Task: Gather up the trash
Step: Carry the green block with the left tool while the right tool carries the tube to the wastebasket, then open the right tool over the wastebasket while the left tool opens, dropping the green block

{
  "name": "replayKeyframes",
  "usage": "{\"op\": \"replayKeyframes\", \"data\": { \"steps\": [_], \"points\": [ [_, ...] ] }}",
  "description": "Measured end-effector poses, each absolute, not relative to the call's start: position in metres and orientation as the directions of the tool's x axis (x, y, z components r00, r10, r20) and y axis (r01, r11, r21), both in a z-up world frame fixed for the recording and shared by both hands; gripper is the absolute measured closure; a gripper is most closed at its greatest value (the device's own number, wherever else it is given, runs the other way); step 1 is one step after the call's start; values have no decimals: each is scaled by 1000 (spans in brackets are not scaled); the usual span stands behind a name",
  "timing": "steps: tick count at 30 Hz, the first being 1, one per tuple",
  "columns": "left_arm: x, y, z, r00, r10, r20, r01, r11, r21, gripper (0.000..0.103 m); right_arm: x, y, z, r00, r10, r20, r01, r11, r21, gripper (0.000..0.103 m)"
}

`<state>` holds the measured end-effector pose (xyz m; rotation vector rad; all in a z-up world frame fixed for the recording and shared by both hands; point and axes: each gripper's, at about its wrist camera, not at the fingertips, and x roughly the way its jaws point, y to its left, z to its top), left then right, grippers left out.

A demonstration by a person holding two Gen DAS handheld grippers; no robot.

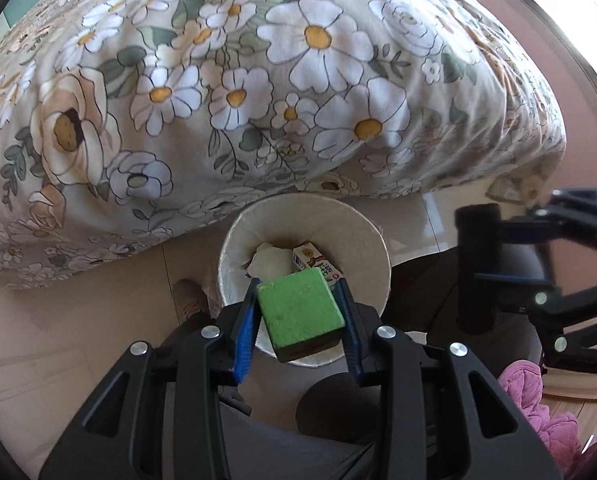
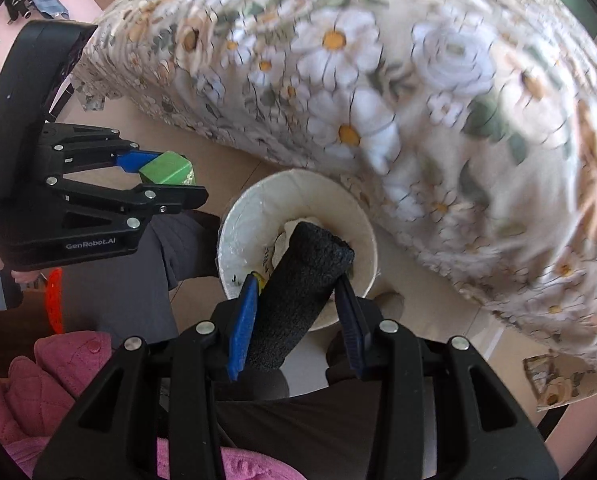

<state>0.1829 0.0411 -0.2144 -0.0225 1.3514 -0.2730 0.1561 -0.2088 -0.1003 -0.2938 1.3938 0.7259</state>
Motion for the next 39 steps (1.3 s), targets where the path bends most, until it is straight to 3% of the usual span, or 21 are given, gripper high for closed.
{"op": "replayKeyframes", "data": {
  "steps": [13,27,39],
  "points": [
    [190,41,-304,57,-251,-966,58,967,-247,64,158,-192,-191,-100,263,-960,-556,785,273,62],
    [207,40,-380,-30,-218,-975,-62,974,-216,64,167,-172,-274,-116,229,-967,-491,833,256,62],
    [220,46,-423,-76,-190,-979,-102,978,-182,64,170,-170,-313,-141,175,-974,-476,851,222,62]
  ]
}}
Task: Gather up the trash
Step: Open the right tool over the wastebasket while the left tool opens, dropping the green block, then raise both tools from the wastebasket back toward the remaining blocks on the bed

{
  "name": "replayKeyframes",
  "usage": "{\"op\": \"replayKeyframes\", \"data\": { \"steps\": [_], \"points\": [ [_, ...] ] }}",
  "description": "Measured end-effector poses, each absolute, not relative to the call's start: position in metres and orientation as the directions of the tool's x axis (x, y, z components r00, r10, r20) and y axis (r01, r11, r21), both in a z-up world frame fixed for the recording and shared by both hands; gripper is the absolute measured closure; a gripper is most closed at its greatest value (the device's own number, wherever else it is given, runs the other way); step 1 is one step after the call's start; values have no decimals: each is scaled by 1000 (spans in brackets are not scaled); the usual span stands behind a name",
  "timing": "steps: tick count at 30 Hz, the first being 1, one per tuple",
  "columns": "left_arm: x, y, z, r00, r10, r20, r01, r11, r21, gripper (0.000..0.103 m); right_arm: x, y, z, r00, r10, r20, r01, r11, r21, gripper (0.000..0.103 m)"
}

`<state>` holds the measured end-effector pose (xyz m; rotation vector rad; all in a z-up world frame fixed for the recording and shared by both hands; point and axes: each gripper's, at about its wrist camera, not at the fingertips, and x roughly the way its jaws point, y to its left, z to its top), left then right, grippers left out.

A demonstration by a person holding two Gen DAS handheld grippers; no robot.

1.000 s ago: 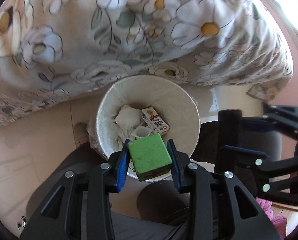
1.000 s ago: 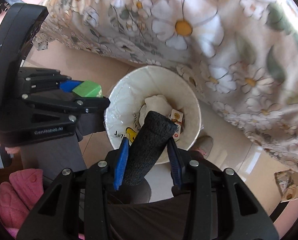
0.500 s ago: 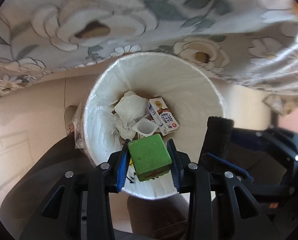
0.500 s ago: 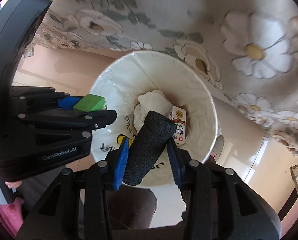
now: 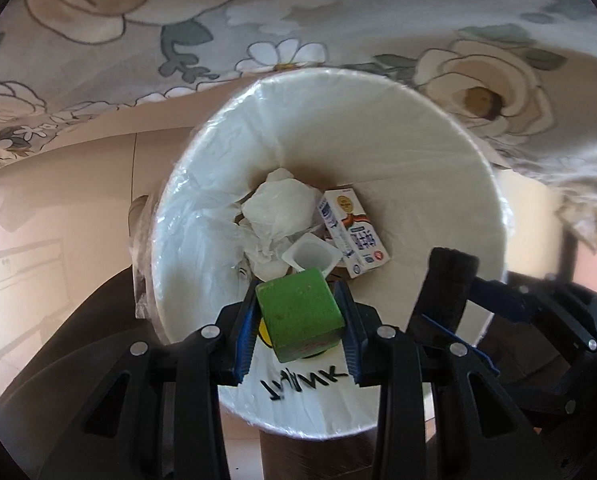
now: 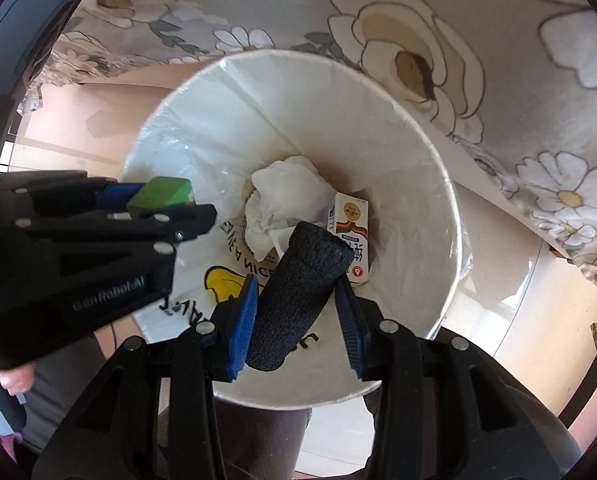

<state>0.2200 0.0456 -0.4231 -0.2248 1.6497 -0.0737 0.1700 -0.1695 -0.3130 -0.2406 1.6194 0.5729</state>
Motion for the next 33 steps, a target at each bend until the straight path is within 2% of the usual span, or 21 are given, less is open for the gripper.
{"op": "replayKeyframes", "data": {
  "steps": [19,22,24,33],
  "points": [
    [229,44,-455,-107,-237,-966,-117,967,-225,64,173,-164,-347,-166,178,-970,-466,852,236,61],
    [230,43,-452,-93,-239,-966,-116,967,-228,57,175,-165,-344,-162,184,-969,-457,857,239,54],
    [230,44,-447,-87,-238,-968,-113,967,-227,49,176,-166,-344,-151,184,-971,-450,862,233,52],
    [228,48,-439,-85,-236,-968,-111,968,-226,48,174,-165,-340,-144,181,-973,-457,860,228,52]
  ]
}}
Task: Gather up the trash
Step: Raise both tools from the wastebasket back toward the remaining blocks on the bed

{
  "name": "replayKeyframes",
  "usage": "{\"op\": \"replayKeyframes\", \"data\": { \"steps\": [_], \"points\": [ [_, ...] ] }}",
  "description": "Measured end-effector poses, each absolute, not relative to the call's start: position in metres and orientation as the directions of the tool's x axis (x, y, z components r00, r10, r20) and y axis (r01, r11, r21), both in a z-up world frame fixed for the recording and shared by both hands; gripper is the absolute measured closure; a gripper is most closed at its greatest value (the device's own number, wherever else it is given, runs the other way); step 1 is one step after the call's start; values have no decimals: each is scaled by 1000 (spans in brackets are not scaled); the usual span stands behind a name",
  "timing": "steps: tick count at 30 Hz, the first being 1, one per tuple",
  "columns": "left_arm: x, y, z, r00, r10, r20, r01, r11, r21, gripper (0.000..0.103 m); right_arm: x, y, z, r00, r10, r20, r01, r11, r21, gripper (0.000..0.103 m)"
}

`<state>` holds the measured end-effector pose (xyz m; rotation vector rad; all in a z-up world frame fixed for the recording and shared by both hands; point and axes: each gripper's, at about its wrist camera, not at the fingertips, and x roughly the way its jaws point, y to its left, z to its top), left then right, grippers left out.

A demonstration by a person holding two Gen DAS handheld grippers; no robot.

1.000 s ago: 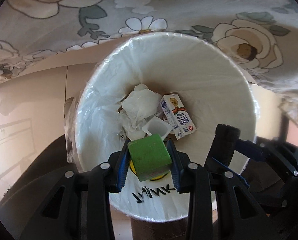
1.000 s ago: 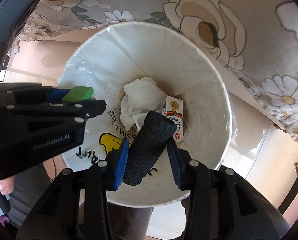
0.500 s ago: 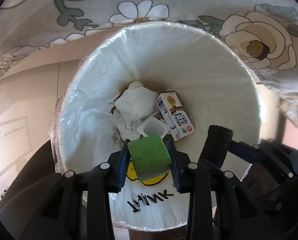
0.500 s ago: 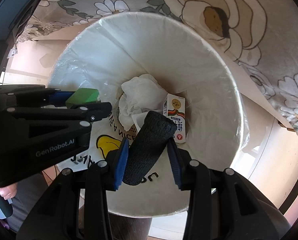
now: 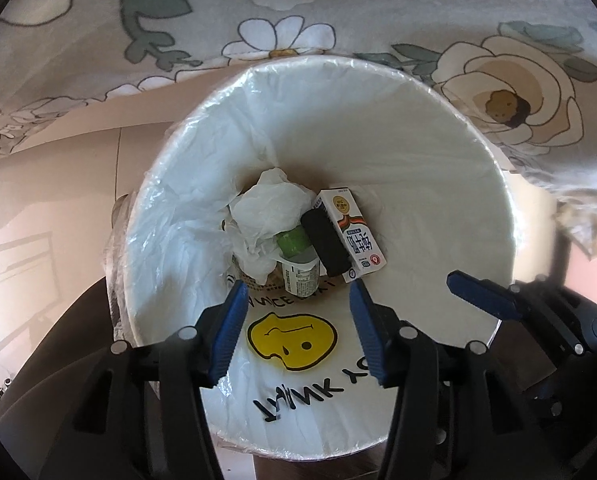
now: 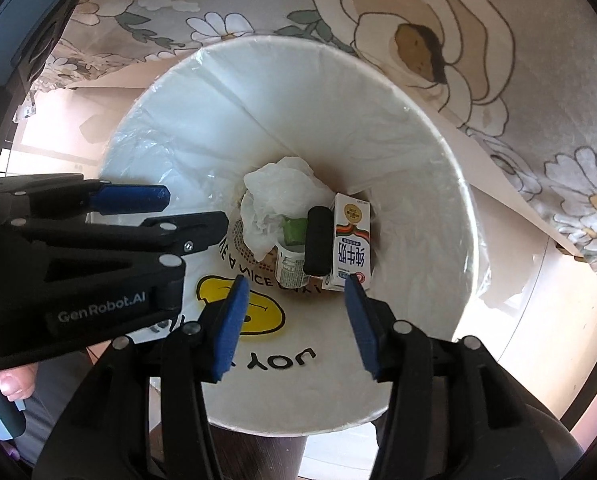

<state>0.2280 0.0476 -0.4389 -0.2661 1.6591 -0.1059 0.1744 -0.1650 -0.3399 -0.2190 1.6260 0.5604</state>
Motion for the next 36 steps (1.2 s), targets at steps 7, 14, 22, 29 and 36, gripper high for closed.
{"op": "replayKeyframes", "data": {
  "steps": [7,14,22,29,36],
  "points": [
    [220,53,-424,-79,-218,-973,-106,972,-209,48,170,-167,-330,-135,181,-974,-463,858,223,52],
    [204,54,-387,-19,-177,-984,-32,984,-176,48,159,-172,-299,-103,183,-978,-509,835,210,52],
    [186,57,-328,63,-155,-986,36,988,-153,48,150,-188,-241,-19,201,-979,-567,805,176,52],
    [177,57,-256,179,-125,-976,139,985,-100,47,148,-200,-170,97,228,-969,-651,751,111,52],
    [185,54,-171,340,-37,-940,235,971,46,35,157,-218,-76,268,272,-924,-696,718,9,37]
  ]
}}
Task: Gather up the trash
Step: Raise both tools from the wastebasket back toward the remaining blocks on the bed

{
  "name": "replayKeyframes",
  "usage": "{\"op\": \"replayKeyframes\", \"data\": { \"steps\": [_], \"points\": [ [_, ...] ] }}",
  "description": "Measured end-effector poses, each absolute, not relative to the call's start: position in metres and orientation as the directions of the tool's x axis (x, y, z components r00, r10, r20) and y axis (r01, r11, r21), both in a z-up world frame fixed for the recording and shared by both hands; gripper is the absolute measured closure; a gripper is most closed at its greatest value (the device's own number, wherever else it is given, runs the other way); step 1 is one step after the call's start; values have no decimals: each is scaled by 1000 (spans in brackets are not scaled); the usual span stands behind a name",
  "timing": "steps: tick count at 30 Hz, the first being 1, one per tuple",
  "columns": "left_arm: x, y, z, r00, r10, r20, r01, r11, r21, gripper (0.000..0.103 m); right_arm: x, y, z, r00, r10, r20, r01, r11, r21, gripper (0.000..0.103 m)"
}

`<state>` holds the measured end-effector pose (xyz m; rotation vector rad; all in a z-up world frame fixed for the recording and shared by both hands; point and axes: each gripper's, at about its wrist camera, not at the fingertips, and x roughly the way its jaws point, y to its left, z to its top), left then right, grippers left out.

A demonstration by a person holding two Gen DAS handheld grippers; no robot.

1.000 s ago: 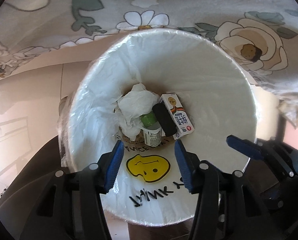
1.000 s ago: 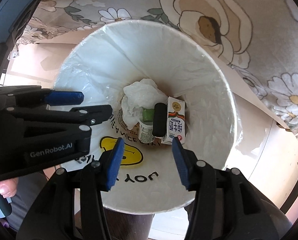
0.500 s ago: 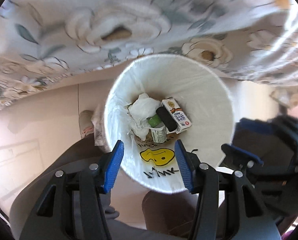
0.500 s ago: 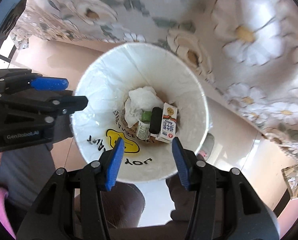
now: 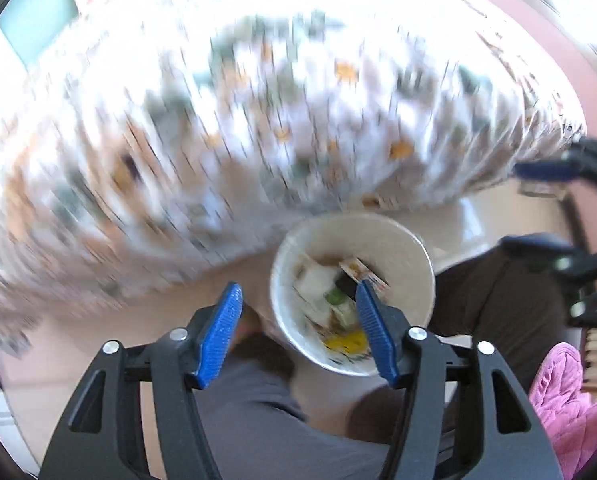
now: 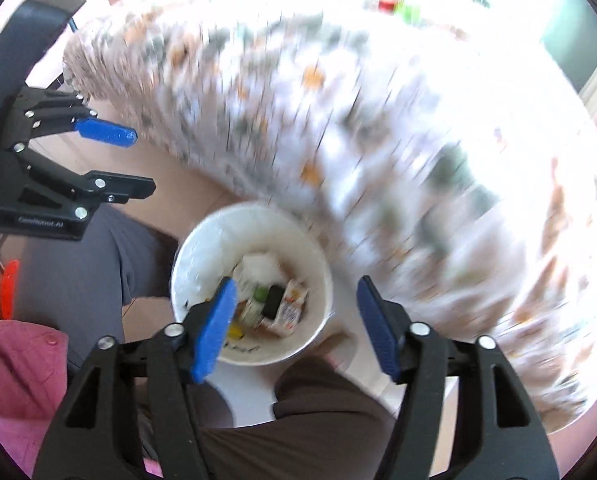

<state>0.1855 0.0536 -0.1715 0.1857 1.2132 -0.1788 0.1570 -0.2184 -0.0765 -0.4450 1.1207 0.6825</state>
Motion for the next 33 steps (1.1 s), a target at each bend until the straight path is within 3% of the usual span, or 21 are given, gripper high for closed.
{"op": "replayKeyframes", "data": {
  "steps": [6,11,22,33],
  "points": [
    [201,49,-111,489,9,-872,310,933,183,18,170,-227,-10,372,302,-878,-729,681,-74,31],
    [228,50,-72,583,55,-811,340,890,305,16,193,-230,31,445,327,-834,-742,656,-139,31],
    [313,69,-39,616,-5,-788,362,890,278,16,275,-220,83,497,383,-779,-749,643,-162,30],
    [397,77,-57,579,-76,-811,387,902,192,16,355,-198,74,463,402,-790,-773,620,-137,30]
  ]
}}
